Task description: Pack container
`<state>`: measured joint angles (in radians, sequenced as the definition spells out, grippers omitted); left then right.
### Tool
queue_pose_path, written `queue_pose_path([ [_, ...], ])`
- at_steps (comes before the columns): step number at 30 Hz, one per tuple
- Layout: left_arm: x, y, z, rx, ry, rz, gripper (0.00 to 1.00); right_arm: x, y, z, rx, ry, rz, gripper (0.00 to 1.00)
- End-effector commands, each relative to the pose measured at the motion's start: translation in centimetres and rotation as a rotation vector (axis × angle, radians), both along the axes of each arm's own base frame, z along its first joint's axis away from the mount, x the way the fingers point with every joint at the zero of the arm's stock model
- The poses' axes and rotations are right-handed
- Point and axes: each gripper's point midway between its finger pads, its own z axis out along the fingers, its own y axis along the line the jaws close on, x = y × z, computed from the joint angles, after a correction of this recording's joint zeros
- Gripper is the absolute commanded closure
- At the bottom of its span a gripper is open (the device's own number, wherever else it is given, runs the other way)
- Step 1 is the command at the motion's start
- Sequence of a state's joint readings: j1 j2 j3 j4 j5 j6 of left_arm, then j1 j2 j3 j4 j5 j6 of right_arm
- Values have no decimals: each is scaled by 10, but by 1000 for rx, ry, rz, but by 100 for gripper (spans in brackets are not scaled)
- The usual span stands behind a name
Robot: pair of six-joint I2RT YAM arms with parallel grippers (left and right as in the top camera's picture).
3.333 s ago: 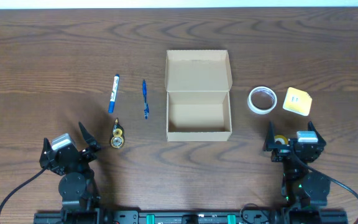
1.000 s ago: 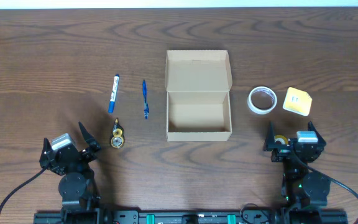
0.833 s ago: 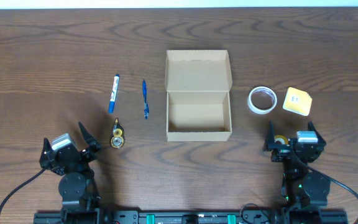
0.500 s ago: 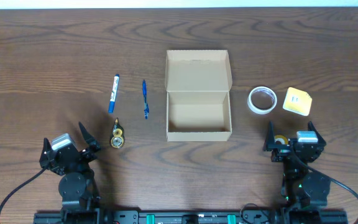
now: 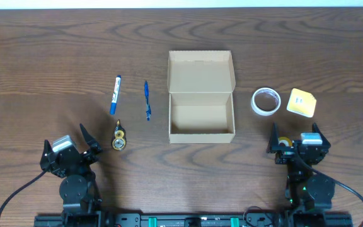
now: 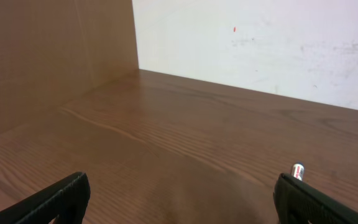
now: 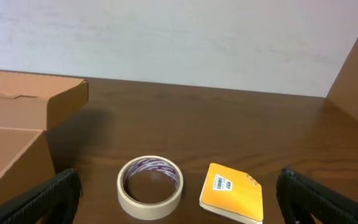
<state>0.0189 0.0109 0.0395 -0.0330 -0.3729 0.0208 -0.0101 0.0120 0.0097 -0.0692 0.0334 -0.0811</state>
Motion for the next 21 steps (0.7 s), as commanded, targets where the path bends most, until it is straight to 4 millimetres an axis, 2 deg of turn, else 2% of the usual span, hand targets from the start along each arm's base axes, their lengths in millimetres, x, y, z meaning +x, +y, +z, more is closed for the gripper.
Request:
queue_pose_path([
  [1,0,1,-18,5,45,5,5,0,0,-1,-10,0,1,1],
  [4,1,-1,-18,2,44,-9,5,0,0,3,-10,-16,1,1],
  [7,6,-10,-10,-2,9,-63,4,1,2,19,42,-83,11,1],
  [9,11,-21,11,0,-81,-132,5,0,2,38,111,-164,13,1],
  [13,7,-35,76,27,-324,-218,5,-11,0,90,73,-364,12,1],
  [18,-5,-38,115,32,-370,-235,5,-17,1,117,30,-359,8,1],
  [21,-17,-38,146,37,-404,-235,5,-23,0,146,30,-362,3,1],
])
